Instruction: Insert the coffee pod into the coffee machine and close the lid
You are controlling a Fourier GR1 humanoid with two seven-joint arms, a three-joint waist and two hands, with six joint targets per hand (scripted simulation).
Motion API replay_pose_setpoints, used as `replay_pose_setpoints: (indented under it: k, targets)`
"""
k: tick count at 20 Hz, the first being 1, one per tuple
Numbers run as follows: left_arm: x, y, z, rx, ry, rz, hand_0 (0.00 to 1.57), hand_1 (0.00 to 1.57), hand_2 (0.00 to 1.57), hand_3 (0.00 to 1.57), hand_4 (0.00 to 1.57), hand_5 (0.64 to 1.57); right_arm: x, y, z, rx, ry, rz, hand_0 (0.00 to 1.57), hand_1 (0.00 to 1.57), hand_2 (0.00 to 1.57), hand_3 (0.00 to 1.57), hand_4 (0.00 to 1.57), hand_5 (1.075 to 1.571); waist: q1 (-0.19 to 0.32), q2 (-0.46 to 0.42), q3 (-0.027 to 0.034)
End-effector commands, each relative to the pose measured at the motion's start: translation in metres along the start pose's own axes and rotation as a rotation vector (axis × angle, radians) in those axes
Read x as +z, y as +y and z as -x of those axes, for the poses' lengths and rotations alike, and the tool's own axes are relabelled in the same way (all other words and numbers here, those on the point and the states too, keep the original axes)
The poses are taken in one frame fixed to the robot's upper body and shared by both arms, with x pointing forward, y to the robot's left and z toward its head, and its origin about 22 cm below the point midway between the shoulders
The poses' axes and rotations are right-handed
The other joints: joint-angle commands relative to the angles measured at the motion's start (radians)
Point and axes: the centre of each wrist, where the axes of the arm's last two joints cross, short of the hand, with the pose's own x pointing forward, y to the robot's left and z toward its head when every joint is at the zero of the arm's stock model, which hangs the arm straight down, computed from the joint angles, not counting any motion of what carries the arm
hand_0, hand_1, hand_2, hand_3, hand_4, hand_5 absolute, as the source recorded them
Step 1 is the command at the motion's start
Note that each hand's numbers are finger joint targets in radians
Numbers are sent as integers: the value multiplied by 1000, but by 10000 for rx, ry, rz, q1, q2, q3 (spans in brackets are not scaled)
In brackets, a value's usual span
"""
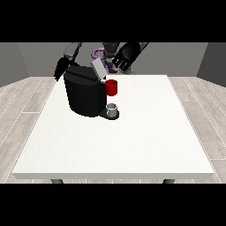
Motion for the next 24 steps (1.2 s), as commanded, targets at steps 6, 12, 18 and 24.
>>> replay_pose_setpoints:
  k: [6, 12, 18, 24]
  targets:
    - [-7, 25, -34, -189, -138, -551, 1258, 1258, 1299, 1245, 494, 1571, -5, 9, -5, -236, -613, 147, 0, 0, 0, 0, 147, 1571, -398, 848, 7]
    - [0, 36, -15, -361, -311, -403, 1175, 1175, 1242, 1216, 464, 1571, -17, 1, -30, 120, -674, 312, 0, 0, 0, 0, 0, 1571, -332, 1052, 0]
    - [-7, 13, -18, -401, -461, -223, 1251, 1251, 1290, 1217, 425, 1571, -6, -7, 4, 173, -506, 404, 0, 0, 0, 0, 33, 1571, -124, 1092, 4]
    - [-2, 22, -1, -217, -403, -597, 1192, 1192, 1248, 1202, 420, 1571, -12, 2, -21, -231, -847, 303, 0, 0, 0, 0, 165, 1571, -406, 1465, 0]
